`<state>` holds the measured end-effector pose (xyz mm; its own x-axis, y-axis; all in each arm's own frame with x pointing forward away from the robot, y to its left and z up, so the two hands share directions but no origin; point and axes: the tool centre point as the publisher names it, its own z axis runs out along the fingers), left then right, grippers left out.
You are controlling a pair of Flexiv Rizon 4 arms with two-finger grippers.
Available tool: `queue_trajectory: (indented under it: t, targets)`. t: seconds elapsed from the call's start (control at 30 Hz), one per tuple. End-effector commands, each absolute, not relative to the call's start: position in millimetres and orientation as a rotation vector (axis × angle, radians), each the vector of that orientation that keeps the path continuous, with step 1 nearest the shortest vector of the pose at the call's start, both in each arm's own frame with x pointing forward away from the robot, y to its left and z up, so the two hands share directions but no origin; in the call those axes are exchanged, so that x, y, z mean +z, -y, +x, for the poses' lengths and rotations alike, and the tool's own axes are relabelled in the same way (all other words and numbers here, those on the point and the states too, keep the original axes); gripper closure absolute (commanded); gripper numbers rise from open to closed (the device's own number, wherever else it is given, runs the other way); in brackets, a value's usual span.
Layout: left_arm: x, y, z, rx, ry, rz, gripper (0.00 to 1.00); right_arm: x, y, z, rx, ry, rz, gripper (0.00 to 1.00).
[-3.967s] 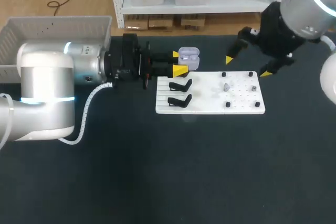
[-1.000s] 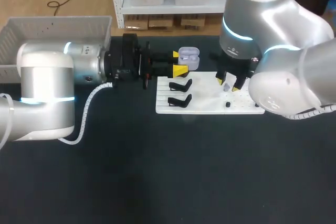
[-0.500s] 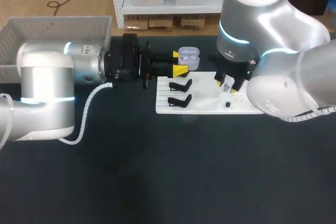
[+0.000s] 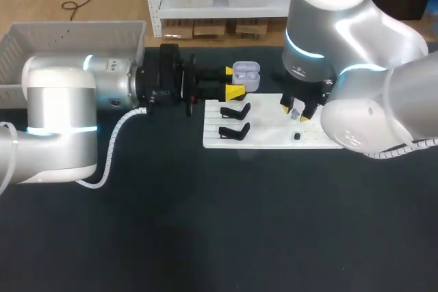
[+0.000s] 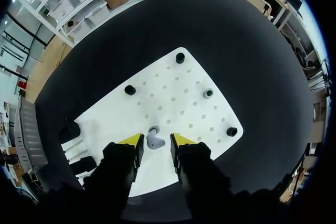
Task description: Pick up each earbud case from the left stands, insert the matching earbuds, close the lid, and place the case in the box.
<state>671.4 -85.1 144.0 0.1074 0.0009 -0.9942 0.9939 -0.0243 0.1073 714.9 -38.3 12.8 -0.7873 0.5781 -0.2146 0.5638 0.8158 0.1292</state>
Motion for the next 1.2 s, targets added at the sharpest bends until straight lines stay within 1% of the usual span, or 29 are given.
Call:
queue_trajectory:
  t: [0.03,0.37,0.53,0.6,0.73,0.77,1.2]
  targets:
    - [144,85,670,-1.141,-1.121,1.274,1.0,12,39,716,0.081,-2.754,0.88,0.67]
    - [144,85,670,-1.141,-1.121,1.274,1.0,11,39,720,0.081,-2.759,0.87,0.71]
    - [144,85,670,-1.141,-1.121,1.274,1.0,10,37,720,0.085,-2.768,0.863,0.75]
    - [144,85,670,-1.141,-1.121,1.274,1.0,10,37,720,0.084,-2.771,0.86,0.78]
    - [144,85,670,-1.141,-1.121,1.274,1.0,9,36,720,0.078,-2.776,0.853,0.97]
    - [144,85,670,-1.141,-1.121,1.274,1.0,9,36,720,0.076,-2.777,0.852,1.0]
    - [144,85,670,-1.141,-1.121,1.274,1.0,29,52,715,0.146,-2.772,0.9,1.0]
